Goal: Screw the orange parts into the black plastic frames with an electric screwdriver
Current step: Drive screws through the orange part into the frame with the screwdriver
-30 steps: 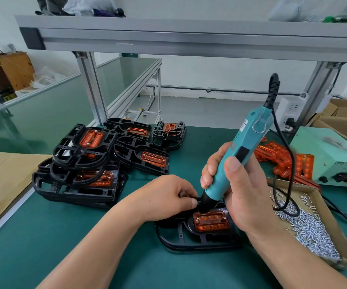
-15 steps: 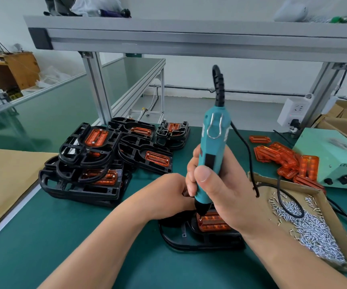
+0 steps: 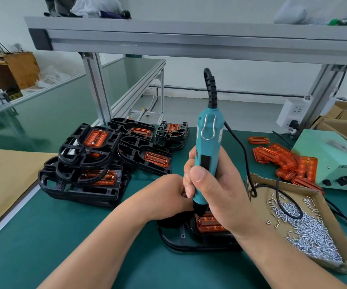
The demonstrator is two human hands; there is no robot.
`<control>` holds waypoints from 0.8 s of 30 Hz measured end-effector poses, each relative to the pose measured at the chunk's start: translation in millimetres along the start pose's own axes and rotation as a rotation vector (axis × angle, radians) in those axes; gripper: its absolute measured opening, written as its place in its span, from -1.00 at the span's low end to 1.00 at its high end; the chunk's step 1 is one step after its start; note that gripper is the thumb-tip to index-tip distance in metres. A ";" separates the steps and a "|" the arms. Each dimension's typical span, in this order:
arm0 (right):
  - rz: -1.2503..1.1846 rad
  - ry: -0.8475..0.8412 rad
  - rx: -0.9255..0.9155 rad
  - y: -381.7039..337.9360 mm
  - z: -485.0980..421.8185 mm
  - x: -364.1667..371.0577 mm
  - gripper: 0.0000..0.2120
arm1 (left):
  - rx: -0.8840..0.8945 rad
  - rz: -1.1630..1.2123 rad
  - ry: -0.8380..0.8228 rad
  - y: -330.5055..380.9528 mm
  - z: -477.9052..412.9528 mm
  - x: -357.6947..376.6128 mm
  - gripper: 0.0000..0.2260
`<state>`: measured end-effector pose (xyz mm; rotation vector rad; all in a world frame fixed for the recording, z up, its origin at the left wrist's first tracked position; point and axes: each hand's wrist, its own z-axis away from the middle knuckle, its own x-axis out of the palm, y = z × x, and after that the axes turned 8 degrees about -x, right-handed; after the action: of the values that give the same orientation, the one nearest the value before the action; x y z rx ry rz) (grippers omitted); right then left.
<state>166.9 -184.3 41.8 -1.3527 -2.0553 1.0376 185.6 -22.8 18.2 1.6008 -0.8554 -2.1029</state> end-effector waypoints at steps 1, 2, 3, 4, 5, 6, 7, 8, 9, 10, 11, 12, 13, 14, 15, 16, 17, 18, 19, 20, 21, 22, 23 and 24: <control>-0.002 -0.001 0.003 0.3 0.4 0.2 -0.48 | 0.010 0.007 0.006 -0.3 -0.7 0.3 -0.67; -0.004 -0.001 0.008 0.5 0.7 0.4 -0.46 | 0.018 0.014 0.011 -0.7 -1.2 0.6 -0.68; -0.004 0.001 0.014 0.6 0.8 0.7 -0.45 | 0.024 0.018 0.014 -1.3 -1.7 0.9 -0.69; -0.002 0.005 0.018 0.6 0.8 1.0 -0.43 | 0.029 0.021 0.018 -1.9 -1.9 1.2 -0.69; -0.002 0.008 0.021 0.3 1.0 1.2 -0.42 | 0.032 0.021 0.021 -2.4 -2.1 1.5 -0.70; -0.003 0.011 0.024 0.2 1.1 1.3 -0.42 | 0.033 0.022 0.022 -3.1 -2.4 1.8 -0.70; -0.003 0.012 0.025 0.0 1.1 1.3 -0.42 | 0.033 0.021 0.024 -3.7 -2.8 1.9 -0.71; 0.000 0.014 0.027 -0.1 1.0 1.3 -0.42 | 0.033 0.017 0.024 -4.1 -3.5 2.1 -0.72; 0.002 0.016 0.028 -0.3 1.1 1.3 -0.41 | 0.034 0.012 0.023 -4.5 -4.1 2.3 -0.73; 0.002 0.020 0.030 -0.3 1.0 1.3 -0.41 | 0.035 0.008 0.023 -4.7 -4.7 2.7 -0.74; 0.000 0.022 0.032 -0.2 0.9 1.3 -0.41 | 0.037 0.005 0.022 -4.9 -5.1 3.0 -0.75; 0.000 0.024 0.034 0.1 0.8 1.4 -0.40 | 0.037 0.002 0.023 -4.9 -5.5 3.3 -0.75; 0.002 0.027 0.035 0.3 0.8 1.3 -0.40 | 0.037 -0.002 0.022 -4.9 -5.7 3.4 -0.75; 0.005 0.029 0.036 0.5 1.0 1.3 -0.41 | 0.033 -0.005 0.023 -4.7 -5.9 3.5 -0.74; 0.008 0.030 0.035 0.5 1.1 1.2 -0.41 | 0.029 -0.008 0.023 -4.6 -5.7 3.4 -0.73; 0.012 0.032 0.033 0.5 1.0 1.0 -0.42 | 0.022 -0.012 0.022 -4.5 -5.8 3.4 -0.73; 0.015 0.035 0.033 0.4 0.9 1.1 -0.42 | 0.015 -0.016 0.018 -4.8 -5.7 3.4 -0.73; 0.014 0.040 0.032 0.3 0.7 1.1 -0.43 | 0.005 -0.018 0.012 -4.7 -5.7 3.5 -0.73; 0.011 0.043 0.031 0.2 0.5 0.9 -0.43 | -0.004 -0.017 0.006 -4.5 -5.4 3.4 -0.72; 0.008 0.045 0.028 0.2 0.2 1.1 -0.43 | -0.010 -0.018 0.002 -4.5 -5.2 3.4 -0.72; 0.005 0.045 0.028 0.3 0.1 1.1 -0.43 | -0.011 -0.019 0.001 -4.5 -5.3 3.3 -0.72; 0.004 0.044 0.028 0.5 0.0 1.3 -0.43 | -0.008 -0.019 0.003 -4.5 -5.1 3.1 -0.72; 0.001 0.043 0.029 0.9 0.3 1.4 -0.43 | -0.003 -0.018 0.004 -4.3 -5.0 3.0 -0.72; -0.001 0.042 0.031 1.3 0.9 1.4 -0.42 | 0.003 -0.016 0.004 -3.9 -4.9 2.8 -0.73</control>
<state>166.4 -183.0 40.2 -1.3465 -2.0015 1.0274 189.7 -22.7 12.7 1.6182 -0.8468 -2.1095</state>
